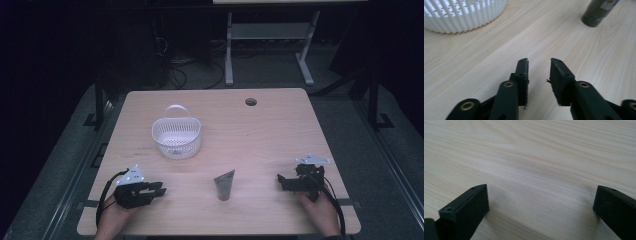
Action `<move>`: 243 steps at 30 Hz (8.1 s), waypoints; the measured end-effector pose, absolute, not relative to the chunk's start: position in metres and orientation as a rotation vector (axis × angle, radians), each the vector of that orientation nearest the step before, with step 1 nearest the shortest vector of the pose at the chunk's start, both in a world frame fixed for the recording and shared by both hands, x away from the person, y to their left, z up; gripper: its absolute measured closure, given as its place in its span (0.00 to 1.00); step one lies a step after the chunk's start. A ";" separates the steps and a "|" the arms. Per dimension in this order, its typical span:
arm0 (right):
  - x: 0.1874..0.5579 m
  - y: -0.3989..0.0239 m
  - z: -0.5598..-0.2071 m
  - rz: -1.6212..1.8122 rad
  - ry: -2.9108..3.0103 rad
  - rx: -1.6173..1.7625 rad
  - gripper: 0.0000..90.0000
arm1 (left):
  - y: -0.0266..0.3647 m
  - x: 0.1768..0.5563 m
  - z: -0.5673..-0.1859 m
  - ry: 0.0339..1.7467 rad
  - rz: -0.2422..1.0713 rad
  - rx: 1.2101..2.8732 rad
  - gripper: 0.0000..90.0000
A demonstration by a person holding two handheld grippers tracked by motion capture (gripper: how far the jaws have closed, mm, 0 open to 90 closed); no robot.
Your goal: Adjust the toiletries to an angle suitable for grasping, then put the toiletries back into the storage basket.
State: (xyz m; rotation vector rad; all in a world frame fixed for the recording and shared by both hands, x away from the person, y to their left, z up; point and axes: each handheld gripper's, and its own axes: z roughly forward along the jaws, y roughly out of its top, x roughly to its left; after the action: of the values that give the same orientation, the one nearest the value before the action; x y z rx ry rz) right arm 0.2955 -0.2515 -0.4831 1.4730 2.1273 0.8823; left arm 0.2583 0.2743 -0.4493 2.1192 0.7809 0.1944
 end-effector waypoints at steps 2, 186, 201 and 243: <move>0.295 -0.251 -0.483 0.882 2.127 1.473 0.00 | 0.273 0.257 -0.447 0.781 0.179 2.117 0.83; 0.295 -0.252 -0.483 0.883 2.127 1.471 0.00 | 0.138 0.297 -0.362 0.381 0.146 2.163 0.16; 0.295 -0.251 -0.483 0.883 2.127 1.473 0.00 | 0.120 0.295 -0.365 0.335 0.151 2.163 0.15; 0.295 -0.252 -0.483 0.883 2.127 1.472 0.00 | 0.103 0.303 -0.373 0.319 0.151 2.190 0.33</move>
State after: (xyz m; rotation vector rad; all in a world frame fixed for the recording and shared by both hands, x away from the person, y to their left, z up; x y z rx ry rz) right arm 0.2955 -0.2515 -0.4831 1.4721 2.1271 0.8830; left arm 0.3026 0.1029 -0.3733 2.1902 0.3194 0.1514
